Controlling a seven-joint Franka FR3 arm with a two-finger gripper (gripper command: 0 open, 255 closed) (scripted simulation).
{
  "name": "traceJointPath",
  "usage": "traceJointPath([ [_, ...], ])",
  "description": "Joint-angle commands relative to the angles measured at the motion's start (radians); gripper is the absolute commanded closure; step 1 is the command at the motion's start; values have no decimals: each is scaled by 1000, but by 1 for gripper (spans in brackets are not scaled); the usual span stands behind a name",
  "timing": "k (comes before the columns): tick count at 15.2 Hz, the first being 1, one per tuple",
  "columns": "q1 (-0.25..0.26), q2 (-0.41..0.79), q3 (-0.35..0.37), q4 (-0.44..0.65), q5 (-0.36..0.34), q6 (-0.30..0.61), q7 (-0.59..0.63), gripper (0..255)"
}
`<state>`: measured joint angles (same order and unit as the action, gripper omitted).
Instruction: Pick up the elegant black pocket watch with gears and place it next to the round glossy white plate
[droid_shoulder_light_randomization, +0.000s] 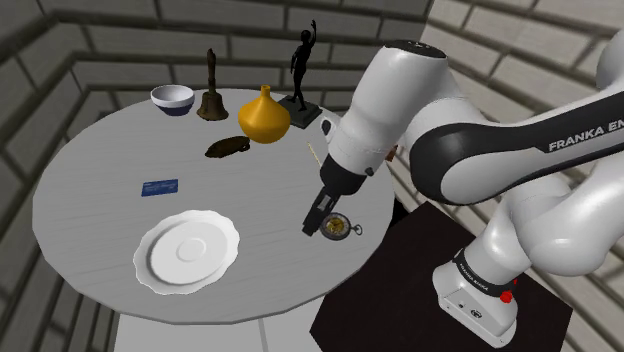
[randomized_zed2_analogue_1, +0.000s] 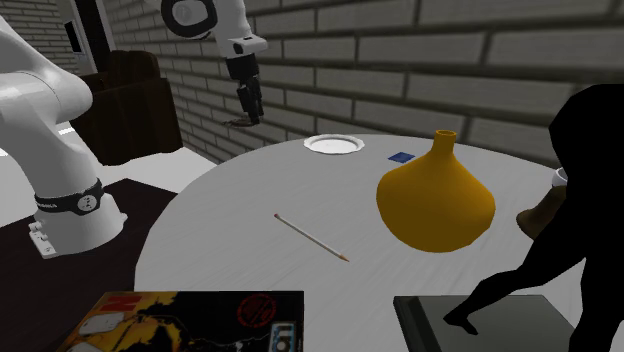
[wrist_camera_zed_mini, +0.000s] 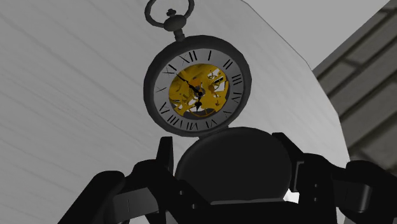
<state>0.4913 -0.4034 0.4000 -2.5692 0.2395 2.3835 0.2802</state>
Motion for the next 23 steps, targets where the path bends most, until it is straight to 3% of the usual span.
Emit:
traceJointPath([
  [1,0,17,7,-15,1,32,3,255],
  [18,-29,221,63,-111,-43,328,37,255],
  [23,-28,221,63,-111,-43,328,37,255],
])
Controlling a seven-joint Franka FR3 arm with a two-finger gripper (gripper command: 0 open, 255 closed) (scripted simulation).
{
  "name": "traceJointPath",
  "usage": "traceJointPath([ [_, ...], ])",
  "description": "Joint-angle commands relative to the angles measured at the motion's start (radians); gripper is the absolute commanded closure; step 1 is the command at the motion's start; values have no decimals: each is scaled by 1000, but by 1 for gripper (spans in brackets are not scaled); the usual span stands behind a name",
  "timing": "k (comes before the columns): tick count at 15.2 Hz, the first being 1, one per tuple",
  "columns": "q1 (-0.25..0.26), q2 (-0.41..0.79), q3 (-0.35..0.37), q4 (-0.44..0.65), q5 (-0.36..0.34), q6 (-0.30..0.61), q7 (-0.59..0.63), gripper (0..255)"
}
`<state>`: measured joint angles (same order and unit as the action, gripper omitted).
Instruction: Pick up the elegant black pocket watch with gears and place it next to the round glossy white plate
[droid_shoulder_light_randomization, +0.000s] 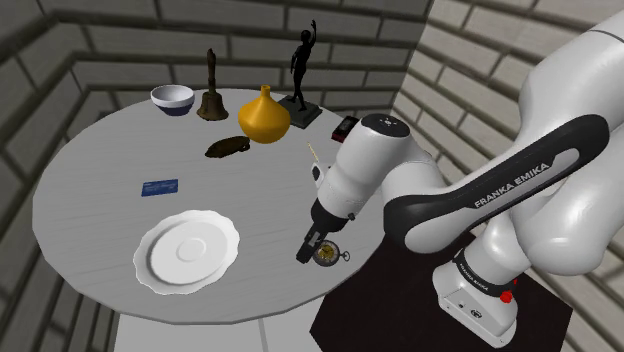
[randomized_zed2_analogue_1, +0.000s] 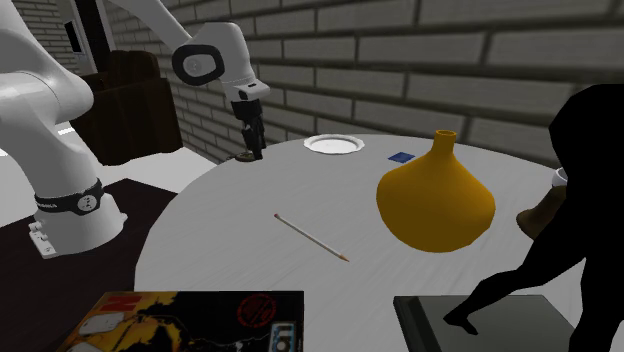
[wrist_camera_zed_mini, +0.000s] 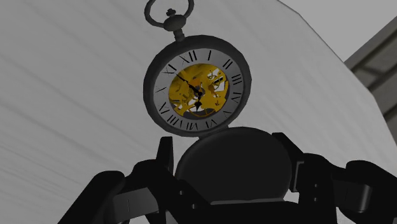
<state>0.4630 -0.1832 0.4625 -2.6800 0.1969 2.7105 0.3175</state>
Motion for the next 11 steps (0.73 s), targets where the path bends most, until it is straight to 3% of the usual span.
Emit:
traceJointPath([
  [1,0,1,0,0,0,1,0,255],
  [3,0,1,0,0,0,1,0,255],
  [4,0,1,0,0,0,1,0,0],
  [9,0,1,0,0,0,1,0,0],
  [11,18,-84,-19,4,37,-85,-27,0],
])
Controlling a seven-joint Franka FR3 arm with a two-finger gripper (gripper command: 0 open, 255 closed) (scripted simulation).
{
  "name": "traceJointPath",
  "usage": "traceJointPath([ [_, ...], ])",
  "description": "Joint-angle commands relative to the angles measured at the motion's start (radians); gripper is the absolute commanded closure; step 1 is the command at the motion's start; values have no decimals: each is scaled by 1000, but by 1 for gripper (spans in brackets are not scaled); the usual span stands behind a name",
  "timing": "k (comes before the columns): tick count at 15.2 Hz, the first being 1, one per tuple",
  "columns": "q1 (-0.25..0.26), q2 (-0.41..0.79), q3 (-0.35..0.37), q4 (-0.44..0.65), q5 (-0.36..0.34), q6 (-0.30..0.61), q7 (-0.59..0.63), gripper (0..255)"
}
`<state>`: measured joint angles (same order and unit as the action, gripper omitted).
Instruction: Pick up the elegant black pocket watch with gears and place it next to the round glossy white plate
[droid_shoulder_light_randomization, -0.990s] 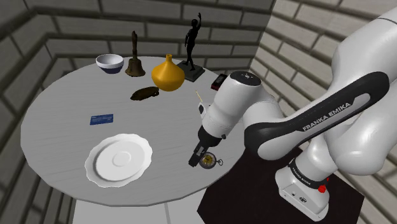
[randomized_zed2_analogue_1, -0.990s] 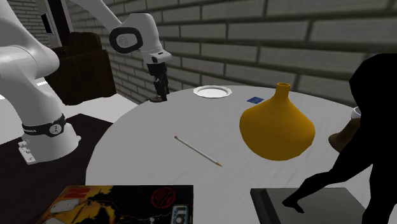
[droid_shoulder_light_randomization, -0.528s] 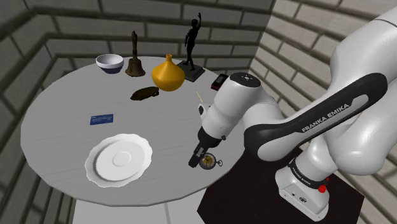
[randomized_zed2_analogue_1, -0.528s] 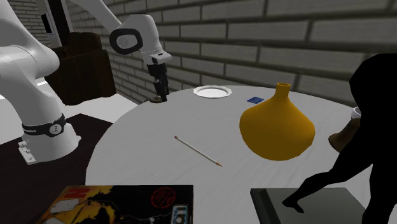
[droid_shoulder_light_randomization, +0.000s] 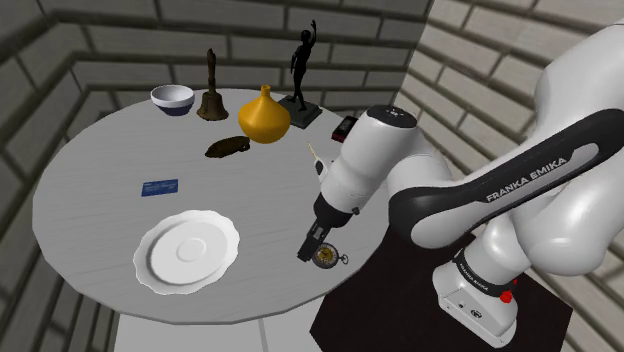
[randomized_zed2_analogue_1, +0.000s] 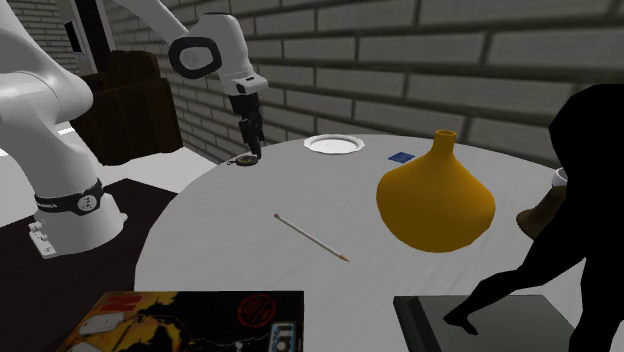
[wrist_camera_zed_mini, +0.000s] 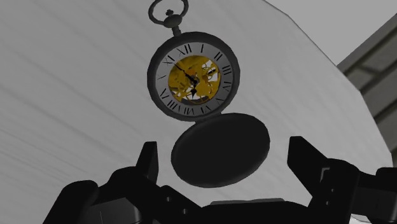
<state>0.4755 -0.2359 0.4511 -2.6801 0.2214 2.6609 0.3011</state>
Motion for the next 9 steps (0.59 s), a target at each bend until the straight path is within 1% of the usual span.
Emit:
traceJointPath([
  [1,13,-71,-18,8,24,-79,-19,0],
  [2,18,-101,-26,12,31,-113,-25,0],
  [9,19,-101,-27,12,31,-113,-25,0],
])
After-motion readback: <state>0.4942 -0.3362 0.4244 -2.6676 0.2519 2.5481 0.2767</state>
